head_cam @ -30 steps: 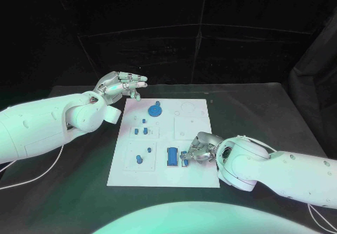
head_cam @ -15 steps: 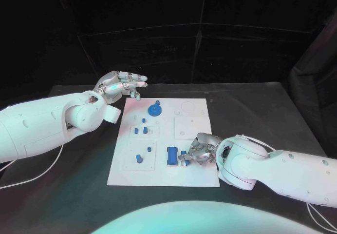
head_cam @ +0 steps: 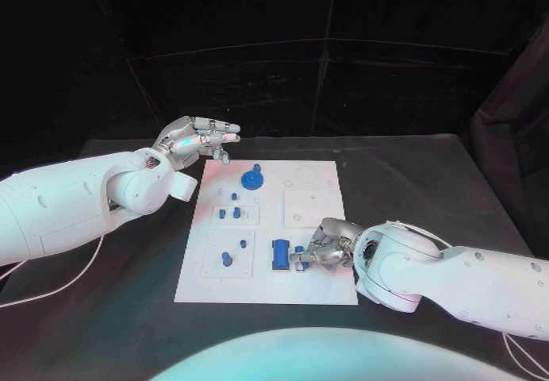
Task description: Assemble the parts on the task board
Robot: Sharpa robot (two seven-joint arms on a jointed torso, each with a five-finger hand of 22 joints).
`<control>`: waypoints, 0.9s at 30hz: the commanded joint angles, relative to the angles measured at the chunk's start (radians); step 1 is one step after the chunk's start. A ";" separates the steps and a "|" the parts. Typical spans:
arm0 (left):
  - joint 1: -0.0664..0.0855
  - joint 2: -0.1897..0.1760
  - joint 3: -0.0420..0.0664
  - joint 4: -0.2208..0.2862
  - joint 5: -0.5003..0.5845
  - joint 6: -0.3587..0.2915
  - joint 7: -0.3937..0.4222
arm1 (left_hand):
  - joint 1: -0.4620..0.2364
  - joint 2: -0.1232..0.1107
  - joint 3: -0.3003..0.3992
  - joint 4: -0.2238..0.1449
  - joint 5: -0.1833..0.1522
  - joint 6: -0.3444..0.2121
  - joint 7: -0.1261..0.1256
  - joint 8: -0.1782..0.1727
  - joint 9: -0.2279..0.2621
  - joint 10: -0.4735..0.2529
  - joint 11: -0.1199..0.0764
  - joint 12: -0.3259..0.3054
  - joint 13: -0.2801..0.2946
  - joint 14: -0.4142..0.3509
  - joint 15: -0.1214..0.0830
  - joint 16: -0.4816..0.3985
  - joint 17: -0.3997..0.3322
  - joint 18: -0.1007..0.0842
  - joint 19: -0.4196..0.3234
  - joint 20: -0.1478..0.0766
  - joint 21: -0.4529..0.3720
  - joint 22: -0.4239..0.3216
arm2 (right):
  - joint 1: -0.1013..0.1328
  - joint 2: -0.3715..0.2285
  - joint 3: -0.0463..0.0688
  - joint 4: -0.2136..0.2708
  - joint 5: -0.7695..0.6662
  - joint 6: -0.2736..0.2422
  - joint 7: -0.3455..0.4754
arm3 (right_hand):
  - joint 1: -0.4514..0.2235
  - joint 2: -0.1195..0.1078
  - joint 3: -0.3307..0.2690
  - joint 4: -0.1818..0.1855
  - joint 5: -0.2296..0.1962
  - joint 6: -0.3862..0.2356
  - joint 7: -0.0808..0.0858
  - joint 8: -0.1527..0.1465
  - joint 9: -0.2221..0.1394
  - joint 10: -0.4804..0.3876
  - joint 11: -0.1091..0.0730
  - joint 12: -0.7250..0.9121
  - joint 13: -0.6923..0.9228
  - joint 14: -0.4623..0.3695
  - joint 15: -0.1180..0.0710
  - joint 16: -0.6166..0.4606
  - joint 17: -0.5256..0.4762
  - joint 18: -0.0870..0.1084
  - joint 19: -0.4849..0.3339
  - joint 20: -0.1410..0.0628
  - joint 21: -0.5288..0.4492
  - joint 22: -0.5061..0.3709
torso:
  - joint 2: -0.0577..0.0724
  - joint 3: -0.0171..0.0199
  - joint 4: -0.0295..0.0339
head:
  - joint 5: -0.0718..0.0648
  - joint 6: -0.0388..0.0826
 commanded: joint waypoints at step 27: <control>0.001 0.001 0.000 -0.003 -0.004 0.012 0.000 | 0.002 0.007 -0.005 0.001 -0.003 -0.006 -0.003 0.007 0.000 -0.009 0.002 0.005 -0.001 -0.008 0.002 0.007 -0.001 0.013 -0.006 0.002 -0.005 -0.001 | 0.001 -0.061 0.000 0.010 0.013 -0.055 0.136 | 0.148 0.006 -0.037 -0.052 0.020 -0.028 0.012 -0.038 0.001 -0.024 0.009 -0.094 -0.046 0.040 0.004 -0.031 -0.044 0.002 -0.016 0.005 -0.013 -0.037 | 0.000 -0.0015 0.0008 | -0.005 0.006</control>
